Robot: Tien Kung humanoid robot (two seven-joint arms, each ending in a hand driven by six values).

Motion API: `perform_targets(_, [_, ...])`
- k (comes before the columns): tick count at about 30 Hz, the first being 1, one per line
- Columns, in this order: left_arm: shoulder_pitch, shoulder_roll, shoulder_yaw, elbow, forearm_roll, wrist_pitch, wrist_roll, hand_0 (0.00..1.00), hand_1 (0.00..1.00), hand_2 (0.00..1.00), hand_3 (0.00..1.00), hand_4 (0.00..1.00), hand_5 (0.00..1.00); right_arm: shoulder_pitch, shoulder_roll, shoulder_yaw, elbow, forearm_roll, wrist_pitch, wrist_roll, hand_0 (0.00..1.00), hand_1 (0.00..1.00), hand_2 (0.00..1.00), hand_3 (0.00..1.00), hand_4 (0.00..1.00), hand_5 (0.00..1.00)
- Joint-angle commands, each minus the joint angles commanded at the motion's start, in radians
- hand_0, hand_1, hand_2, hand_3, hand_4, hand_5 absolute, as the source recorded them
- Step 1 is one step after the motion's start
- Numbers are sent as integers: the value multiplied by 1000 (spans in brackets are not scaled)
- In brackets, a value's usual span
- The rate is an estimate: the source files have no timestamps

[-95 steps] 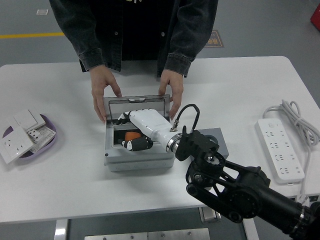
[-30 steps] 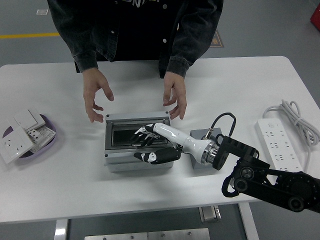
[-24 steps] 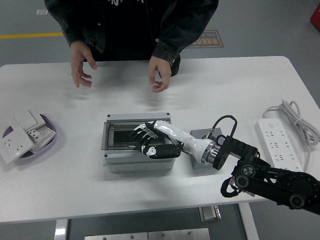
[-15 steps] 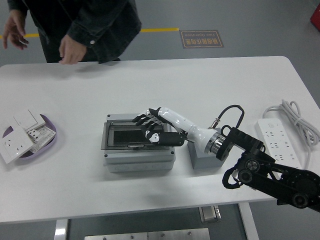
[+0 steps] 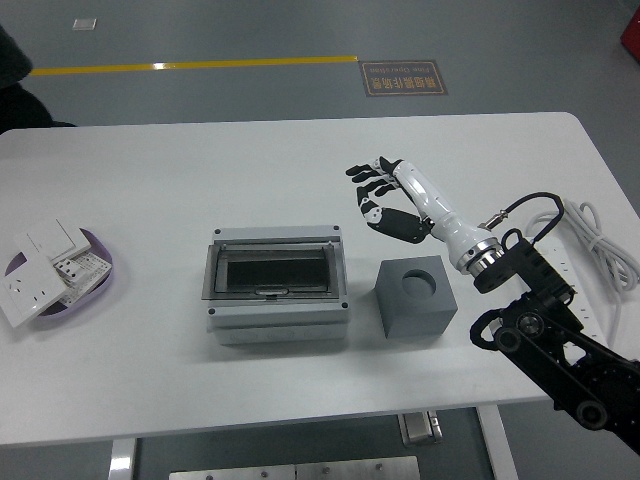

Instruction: Pick up the cylinder from the cube,place it in the box,flap close box

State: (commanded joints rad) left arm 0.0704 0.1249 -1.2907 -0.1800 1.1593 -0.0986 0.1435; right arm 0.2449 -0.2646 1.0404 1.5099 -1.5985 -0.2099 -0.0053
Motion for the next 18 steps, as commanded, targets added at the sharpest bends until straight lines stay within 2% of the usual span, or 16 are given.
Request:
perform_targets(3, [0,-2,-3,0,5,0,2,635,666,589,639,708,293,-44,47,77,-66,91,-5,81,630,637,669,696,488,314])
perform_targets(8, [-1,-1,3,0,3,-1,-1,635,667,589,639,707,293,-87,67,182,-167,249,11,208,616,629,659,689,510,317])
perform_targets(12, [2,-1,1,0,4,-1,-1,635,667,590,639,707,294,-107,73,229,-190,343,22,283,610,627,655,683,549,320])
perform_targets(16, [8,-5,-8,0,8,0,1,635,667,590,639,707,294,-124,90,250,-197,415,43,312,610,627,655,683,549,320])
perform_targets(18, [9,-9,-11,0,10,0,3,635,666,590,639,706,294,-134,99,256,-195,438,56,317,630,635,655,678,583,319])
